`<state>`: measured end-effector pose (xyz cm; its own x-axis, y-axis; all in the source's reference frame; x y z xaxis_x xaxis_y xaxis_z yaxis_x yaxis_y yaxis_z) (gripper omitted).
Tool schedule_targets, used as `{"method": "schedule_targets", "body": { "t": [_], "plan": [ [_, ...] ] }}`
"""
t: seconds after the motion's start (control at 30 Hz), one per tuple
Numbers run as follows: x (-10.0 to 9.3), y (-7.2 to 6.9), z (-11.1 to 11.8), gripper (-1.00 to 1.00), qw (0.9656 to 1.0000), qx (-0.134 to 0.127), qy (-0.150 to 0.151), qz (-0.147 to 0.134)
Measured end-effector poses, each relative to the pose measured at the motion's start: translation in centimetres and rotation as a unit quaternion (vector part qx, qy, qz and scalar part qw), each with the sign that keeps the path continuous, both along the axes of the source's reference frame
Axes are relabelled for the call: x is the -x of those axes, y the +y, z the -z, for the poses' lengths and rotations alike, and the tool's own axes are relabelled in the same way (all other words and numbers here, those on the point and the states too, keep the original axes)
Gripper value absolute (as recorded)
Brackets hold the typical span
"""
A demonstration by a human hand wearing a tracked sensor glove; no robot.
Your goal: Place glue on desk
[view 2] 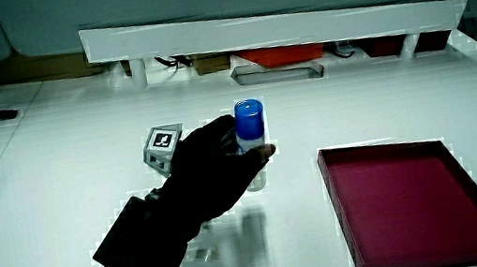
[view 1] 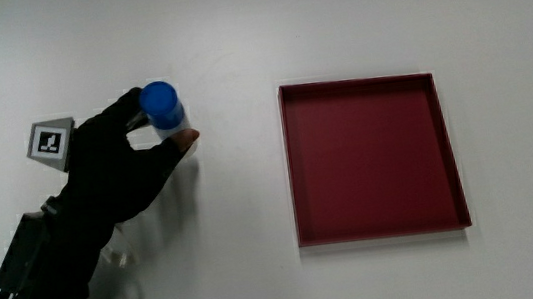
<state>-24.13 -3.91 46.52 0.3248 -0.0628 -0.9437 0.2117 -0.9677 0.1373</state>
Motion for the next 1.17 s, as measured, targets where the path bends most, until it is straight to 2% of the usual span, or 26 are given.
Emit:
{"method": "schedule_targets", "body": {
  "t": [0.07,0.1,0.13,0.27,0.3,0.33,0.37,0.4,0.43,0.53,0.57,0.6,0.67,0.73,0.77,0.8,0.87,0.97,1.07,1.17],
  "plan": [
    [0.9,0.2,-0.7,0.00,0.9999,-0.001,-0.010,0.010],
    [1.2,0.3,-1.0,0.00,0.9999,-0.003,-0.005,0.015],
    [1.7,0.5,-1.3,0.00,0.9996,0.004,-0.016,0.022],
    [2.4,0.7,-1.8,0.00,0.9991,-0.012,-0.029,0.027],
    [2.6,0.8,-2.1,0.00,0.9989,-0.005,-0.034,0.030],
    [2.6,0.8,-2.2,0.00,0.9991,-0.009,-0.026,0.031],
    [2.8,0.9,-2.6,0.00,0.9987,-0.005,-0.039,0.032],
    [2.8,1.0,-2.6,0.00,0.9989,0.006,-0.029,0.037],
    [3.0,1.0,-2.8,0.00,0.9989,0.005,-0.024,0.039],
    [3.0,1.0,-2.9,0.00,0.9985,0.002,-0.038,0.039],
    [2.8,1.0,-2.7,0.00,0.9987,-0.005,-0.036,0.035],
    [2.8,1.0,-2.7,0.00,0.9990,0.003,-0.022,0.039],
    [3.0,1.1,-3.0,0.00,0.9988,0.003,-0.024,0.042],
    [3.0,1.1,-3.2,-0.11,0.9987,0.001,-0.033,0.038],
    [2.9,1.1,-3.1,-0.17,0.9990,0.006,-0.018,0.040],
    [3.0,1.1,-3.2,-0.22,0.9988,0.010,-0.029,0.038],
    [3.0,1.3,-3.3,-0.33,0.9989,0.008,-0.020,0.041],
    [3.2,1.5,-3.4,-0.50,0.9987,0.022,-0.028,0.037],
    [3.3,2.3,-2.9,-0.67,0.9986,0.030,-0.006,0.042],
    [3.6,3.4,-2.4,-0.83,0.9985,0.024,-0.016,0.047]
  ]
}}
